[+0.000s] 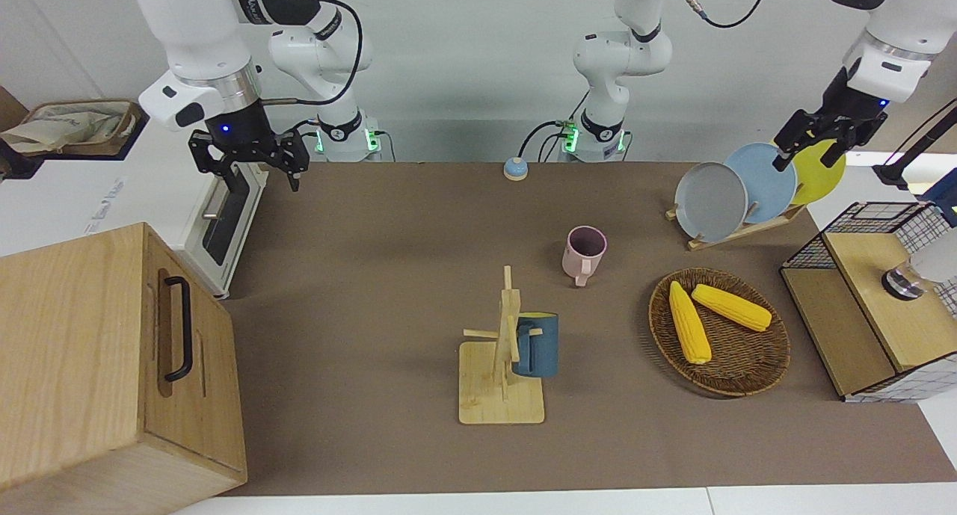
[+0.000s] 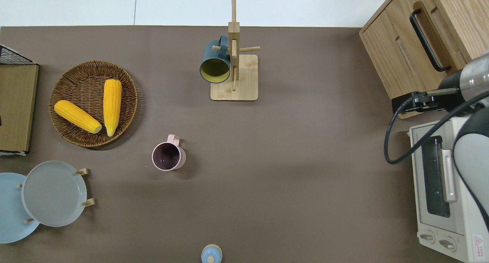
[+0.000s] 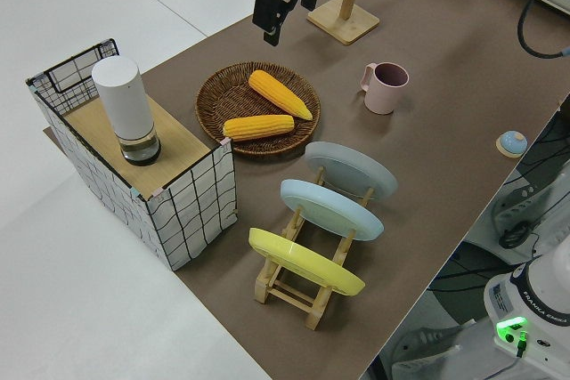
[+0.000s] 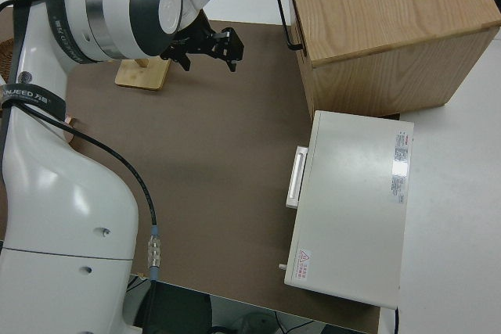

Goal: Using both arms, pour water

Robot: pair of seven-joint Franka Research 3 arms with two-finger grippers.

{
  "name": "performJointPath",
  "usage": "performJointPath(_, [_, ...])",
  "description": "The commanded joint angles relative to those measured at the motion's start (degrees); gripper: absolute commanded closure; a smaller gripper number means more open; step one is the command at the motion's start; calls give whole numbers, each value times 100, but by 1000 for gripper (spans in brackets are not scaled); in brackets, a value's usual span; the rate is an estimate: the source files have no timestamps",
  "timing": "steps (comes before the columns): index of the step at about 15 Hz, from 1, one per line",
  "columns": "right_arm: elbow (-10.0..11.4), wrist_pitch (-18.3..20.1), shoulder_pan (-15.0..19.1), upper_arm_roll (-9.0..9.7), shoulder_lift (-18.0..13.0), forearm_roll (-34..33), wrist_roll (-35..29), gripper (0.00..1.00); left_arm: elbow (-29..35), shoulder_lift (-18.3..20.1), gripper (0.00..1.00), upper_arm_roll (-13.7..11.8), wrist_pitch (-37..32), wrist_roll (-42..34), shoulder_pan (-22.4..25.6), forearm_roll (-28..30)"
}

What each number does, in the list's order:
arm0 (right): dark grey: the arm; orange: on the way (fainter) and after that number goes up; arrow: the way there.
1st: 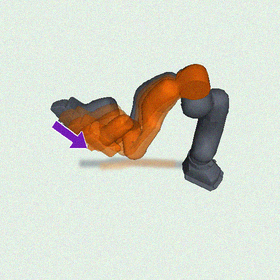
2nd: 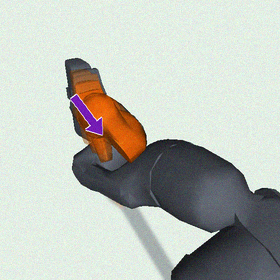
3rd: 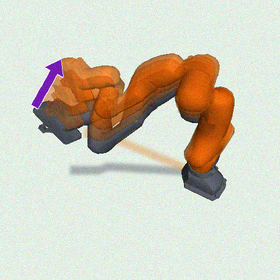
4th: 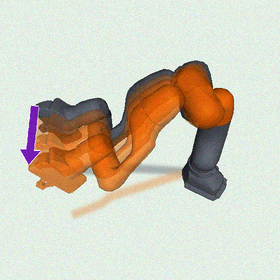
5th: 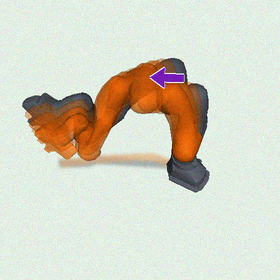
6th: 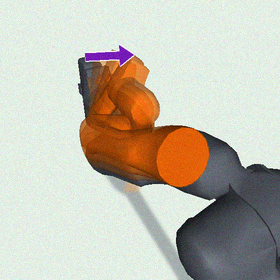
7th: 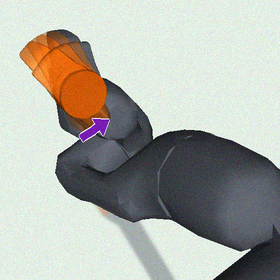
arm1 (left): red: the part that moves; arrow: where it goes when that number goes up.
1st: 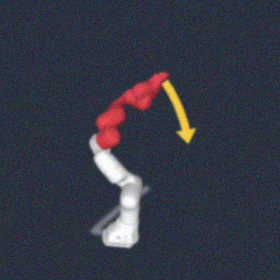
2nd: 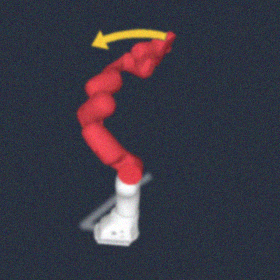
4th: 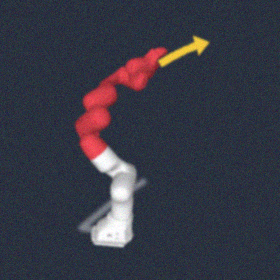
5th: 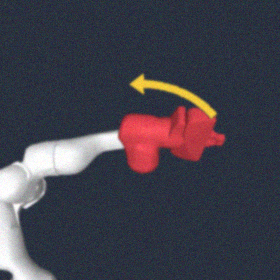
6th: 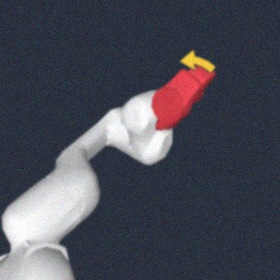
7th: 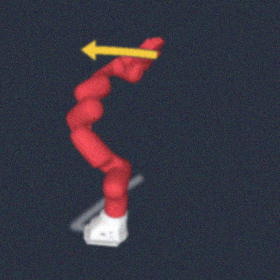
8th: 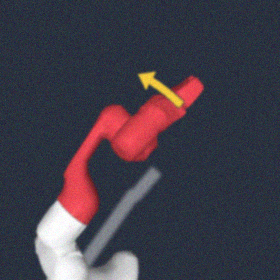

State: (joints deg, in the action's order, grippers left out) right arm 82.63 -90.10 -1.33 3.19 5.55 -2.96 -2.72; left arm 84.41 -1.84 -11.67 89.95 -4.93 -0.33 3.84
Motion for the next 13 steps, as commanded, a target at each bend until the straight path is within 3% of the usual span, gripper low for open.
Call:
performJointPath(1, [-1, 72, 28, 6, -45, 103, 79, 11, 181, 158, 2, 577, -284, 414, -64, -305])
performJointPath(3, [-1, 72, 28, 6, -45, 111, 79, 11, 172, 158, 2, 936, -425, 413, -64, -349])
performJointPath(7, [-1, 72, 28, 6, -45, 111, 79, 11, 172, 149, 2, 1342, -663, 422, -73, -358])
performJointPath(13, [-1, 72, 28, 6, -45, 111, 79, 11, 181, 97, 2, 1413, -655, 431, -73, -358])
